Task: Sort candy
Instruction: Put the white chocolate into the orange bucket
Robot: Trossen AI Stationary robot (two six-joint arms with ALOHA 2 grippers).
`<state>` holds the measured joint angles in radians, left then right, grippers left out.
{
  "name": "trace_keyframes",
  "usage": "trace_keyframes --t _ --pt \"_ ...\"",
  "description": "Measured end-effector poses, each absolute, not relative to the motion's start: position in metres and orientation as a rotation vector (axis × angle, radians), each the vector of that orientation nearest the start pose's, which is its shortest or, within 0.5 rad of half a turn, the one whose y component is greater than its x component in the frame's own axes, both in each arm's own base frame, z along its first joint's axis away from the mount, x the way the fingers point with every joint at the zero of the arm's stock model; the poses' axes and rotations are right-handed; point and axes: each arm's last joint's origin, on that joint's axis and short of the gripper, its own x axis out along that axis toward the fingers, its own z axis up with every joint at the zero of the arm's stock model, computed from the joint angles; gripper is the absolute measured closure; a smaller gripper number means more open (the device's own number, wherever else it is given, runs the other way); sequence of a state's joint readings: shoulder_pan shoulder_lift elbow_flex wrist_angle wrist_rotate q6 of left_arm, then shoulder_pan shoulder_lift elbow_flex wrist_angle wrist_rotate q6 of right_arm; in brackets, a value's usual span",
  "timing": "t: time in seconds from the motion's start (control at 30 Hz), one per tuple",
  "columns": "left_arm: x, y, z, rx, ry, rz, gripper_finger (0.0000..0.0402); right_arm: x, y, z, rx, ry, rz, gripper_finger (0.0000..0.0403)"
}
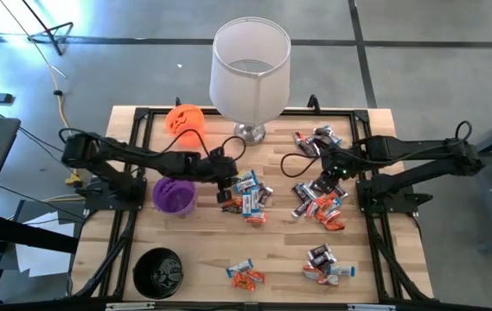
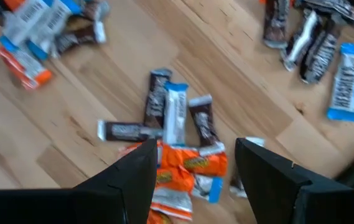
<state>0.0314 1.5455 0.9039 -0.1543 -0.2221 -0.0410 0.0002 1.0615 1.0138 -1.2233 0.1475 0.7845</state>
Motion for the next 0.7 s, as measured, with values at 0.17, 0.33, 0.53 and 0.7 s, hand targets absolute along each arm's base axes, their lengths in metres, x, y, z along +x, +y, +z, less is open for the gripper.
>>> trace_keyframes --t 0.17,0.33,0.53,0.7 --pt "0.321 0.029 0.181 0.027 0.820 0.296 0.0316 0.165 -0.004 0.289 0.566 1.169 -0.617 0.0192" --pt "0.325 0.036 0.160 0.073 0.898 0.332 0.0316 0.165 -0.004 0.289 0.534 1.181 -0.596 0.0192" --pt "0.328 0.044 0.146 0.054 0.930 0.311 0.0316 0.165 -0.004 0.289 0.526 1.183 -0.591 0.0192" --pt "0.327 0.051 0.145 0.020 0.933 0.289 0.0316 0.165 -0.004 0.289 0.526 1.183 -0.591 0.0192"
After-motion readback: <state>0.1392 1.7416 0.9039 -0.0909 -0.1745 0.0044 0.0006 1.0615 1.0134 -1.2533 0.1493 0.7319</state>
